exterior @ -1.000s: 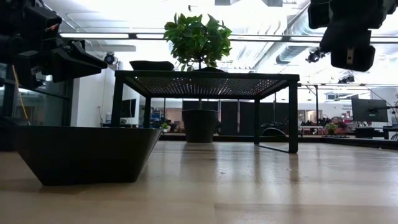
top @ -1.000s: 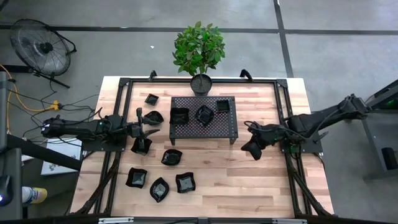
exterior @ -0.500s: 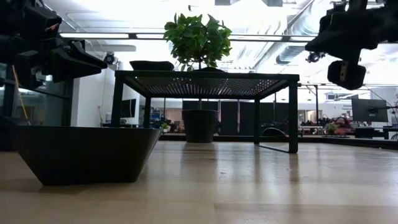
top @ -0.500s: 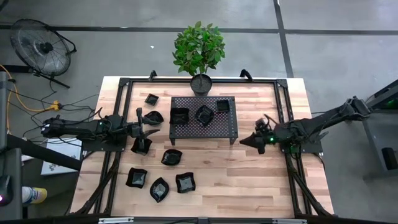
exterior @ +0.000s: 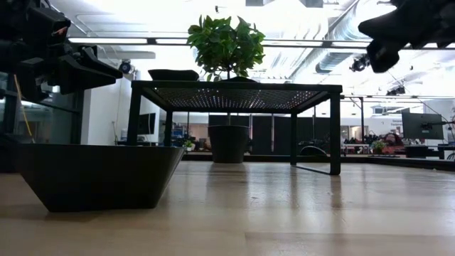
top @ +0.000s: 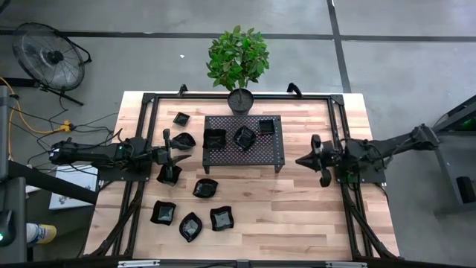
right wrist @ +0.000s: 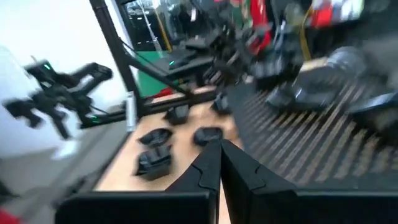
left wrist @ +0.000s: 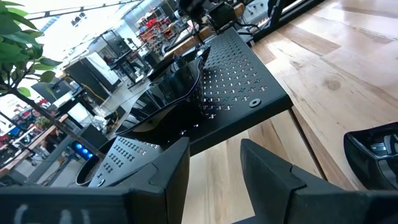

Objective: Pick & Place Mini shaped plates
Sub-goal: Stack the black square plate on top of the other black square plates on the shelf

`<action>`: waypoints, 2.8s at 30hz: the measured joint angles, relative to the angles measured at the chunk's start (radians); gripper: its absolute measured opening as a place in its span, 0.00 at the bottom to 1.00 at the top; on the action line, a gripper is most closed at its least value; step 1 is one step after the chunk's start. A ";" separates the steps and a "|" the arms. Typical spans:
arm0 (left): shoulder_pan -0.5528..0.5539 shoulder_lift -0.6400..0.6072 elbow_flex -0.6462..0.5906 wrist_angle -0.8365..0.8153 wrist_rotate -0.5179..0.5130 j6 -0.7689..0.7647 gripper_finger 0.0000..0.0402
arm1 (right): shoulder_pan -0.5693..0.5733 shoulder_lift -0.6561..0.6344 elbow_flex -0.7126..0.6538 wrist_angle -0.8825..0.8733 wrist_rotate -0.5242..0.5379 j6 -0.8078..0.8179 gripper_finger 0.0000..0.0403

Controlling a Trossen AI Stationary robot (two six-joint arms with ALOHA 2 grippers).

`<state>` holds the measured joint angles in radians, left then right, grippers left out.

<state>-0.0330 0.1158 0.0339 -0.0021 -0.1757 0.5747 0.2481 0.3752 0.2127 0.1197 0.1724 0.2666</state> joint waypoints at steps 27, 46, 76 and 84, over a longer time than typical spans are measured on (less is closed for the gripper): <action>0.000 0.000 0.000 0.000 0.000 0.000 0.35 | -0.100 -0.308 -0.122 -0.011 -0.038 -0.350 0.01; 0.000 0.000 0.000 0.000 0.000 0.000 0.35 | -0.153 -0.375 -0.203 -0.082 -0.098 -0.343 0.02; 0.000 0.000 0.000 0.000 0.000 0.000 0.35 | -0.153 -0.369 -0.203 -0.086 -0.098 -0.372 0.02; 0.000 0.000 0.000 0.000 0.000 0.000 0.35 | -0.153 -0.369 -0.203 -0.085 -0.098 -0.372 0.02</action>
<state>-0.0330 0.1158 0.0338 -0.0025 -0.1753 0.5750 0.0956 0.0063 0.0097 0.0345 0.0746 -0.1051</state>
